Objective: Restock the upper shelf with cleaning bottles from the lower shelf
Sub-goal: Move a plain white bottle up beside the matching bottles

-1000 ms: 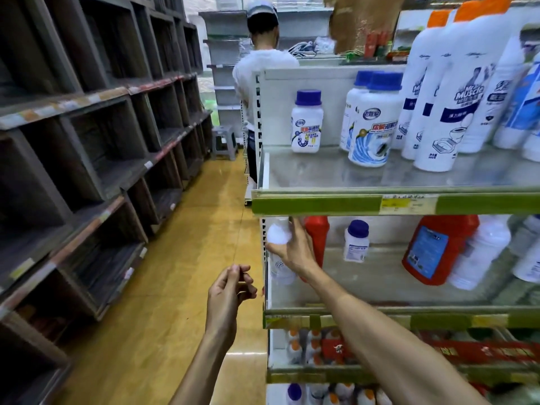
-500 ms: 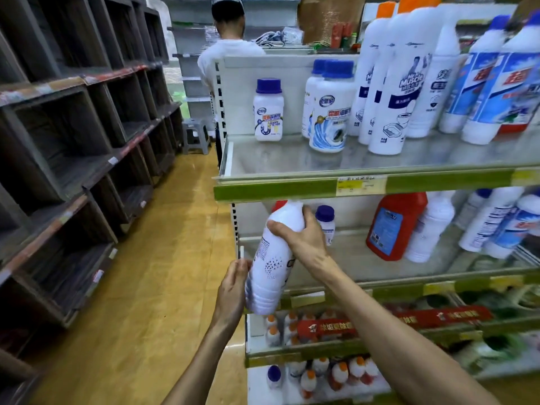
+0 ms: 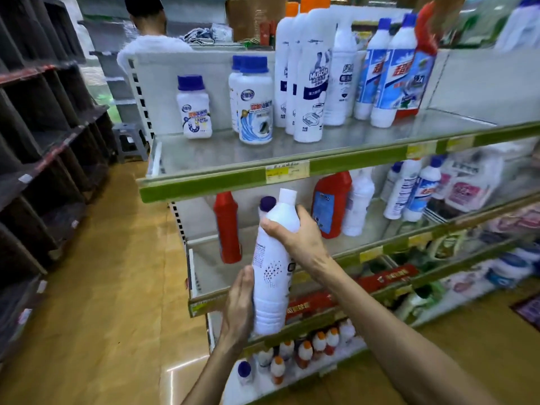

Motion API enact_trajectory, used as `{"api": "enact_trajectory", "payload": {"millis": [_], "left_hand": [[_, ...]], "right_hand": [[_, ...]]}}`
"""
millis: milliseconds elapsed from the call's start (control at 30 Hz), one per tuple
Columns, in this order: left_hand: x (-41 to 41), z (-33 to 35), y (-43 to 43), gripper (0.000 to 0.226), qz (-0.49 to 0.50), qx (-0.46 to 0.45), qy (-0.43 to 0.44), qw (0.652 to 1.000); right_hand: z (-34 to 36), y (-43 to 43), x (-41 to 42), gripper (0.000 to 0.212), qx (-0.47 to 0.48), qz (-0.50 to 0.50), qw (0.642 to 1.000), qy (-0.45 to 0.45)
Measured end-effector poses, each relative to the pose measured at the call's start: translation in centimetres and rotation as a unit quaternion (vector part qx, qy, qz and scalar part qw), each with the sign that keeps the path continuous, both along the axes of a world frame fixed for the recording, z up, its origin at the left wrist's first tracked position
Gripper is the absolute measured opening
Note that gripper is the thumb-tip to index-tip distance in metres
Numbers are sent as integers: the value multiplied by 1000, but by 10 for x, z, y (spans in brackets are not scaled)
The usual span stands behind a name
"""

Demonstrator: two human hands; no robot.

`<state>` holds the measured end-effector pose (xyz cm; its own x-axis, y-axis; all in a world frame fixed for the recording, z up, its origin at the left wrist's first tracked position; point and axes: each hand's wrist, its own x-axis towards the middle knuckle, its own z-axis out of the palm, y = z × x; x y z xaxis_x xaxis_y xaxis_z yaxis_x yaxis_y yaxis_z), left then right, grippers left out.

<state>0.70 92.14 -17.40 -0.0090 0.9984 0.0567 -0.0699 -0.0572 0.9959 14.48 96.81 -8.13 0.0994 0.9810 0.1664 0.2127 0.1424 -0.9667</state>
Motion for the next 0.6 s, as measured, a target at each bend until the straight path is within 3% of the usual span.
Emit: {"api": "enact_trajectory", "payload": {"millis": [133, 233, 333, 467, 533, 600], "left_hand": [[27, 28, -4, 53, -36, 3, -81, 996], [50, 57, 0, 49, -86, -13, -142, 986], [74, 78, 16, 54, -89, -51, -218, 970], [107, 104, 36, 53, -180, -101, -257, 944], [126, 118, 47, 42, -171, -121, -261, 942], [154, 134, 56, 46, -209, -133, -291, 924]], "right_hand": [[36, -13, 26, 57, 24, -11, 998, -61], [69, -15, 47, 45, 65, -6, 996, -56], [100, -6, 68, 36, 82, 24, 996, -8], [132, 17, 102, 47, 70, 77, 991, 85], [145, 29, 122, 36, 61, 122, 979, 151], [156, 43, 144, 26, 58, 146, 970, 183]]}}
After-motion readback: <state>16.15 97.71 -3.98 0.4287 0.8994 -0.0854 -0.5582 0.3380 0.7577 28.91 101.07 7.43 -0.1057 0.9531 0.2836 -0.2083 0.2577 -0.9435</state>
